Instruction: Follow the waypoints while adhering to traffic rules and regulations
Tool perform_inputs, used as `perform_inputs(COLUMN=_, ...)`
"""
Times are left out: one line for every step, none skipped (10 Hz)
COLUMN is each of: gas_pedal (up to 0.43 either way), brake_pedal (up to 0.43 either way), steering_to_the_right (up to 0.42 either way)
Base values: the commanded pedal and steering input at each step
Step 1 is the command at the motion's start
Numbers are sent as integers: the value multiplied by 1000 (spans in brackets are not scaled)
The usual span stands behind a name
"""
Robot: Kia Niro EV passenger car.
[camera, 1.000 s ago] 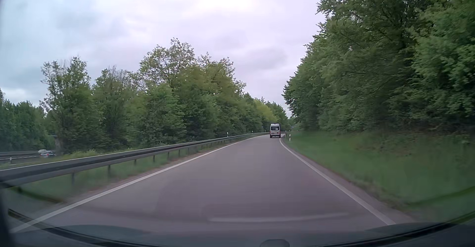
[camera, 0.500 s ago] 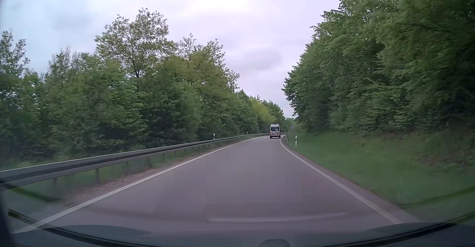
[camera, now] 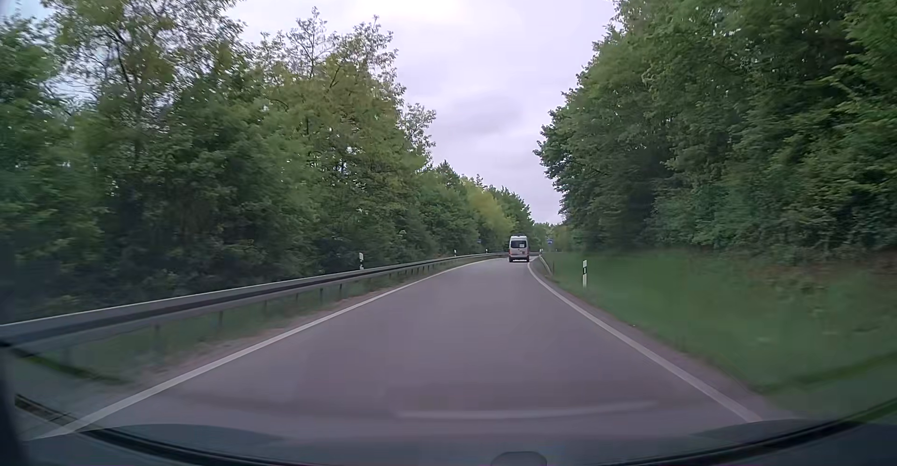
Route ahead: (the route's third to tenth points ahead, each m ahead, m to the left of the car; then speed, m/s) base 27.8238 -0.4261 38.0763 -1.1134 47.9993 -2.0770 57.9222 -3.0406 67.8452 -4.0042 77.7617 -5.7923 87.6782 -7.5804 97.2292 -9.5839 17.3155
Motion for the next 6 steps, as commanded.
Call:
perform_inputs(gas_pedal=130, brake_pedal=0, steering_to_the_right=10)
perform_inputs(gas_pedal=130, brake_pedal=0, steering_to_the_right=10)
perform_inputs(gas_pedal=130, brake_pedal=0, steering_to_the_right=10)
perform_inputs(gas_pedal=130, brake_pedal=0, steering_to_the_right=10)
perform_inputs(gas_pedal=130, brake_pedal=0, steering_to_the_right=10)
perform_inputs(gas_pedal=130, brake_pedal=0, steering_to_the_right=10)
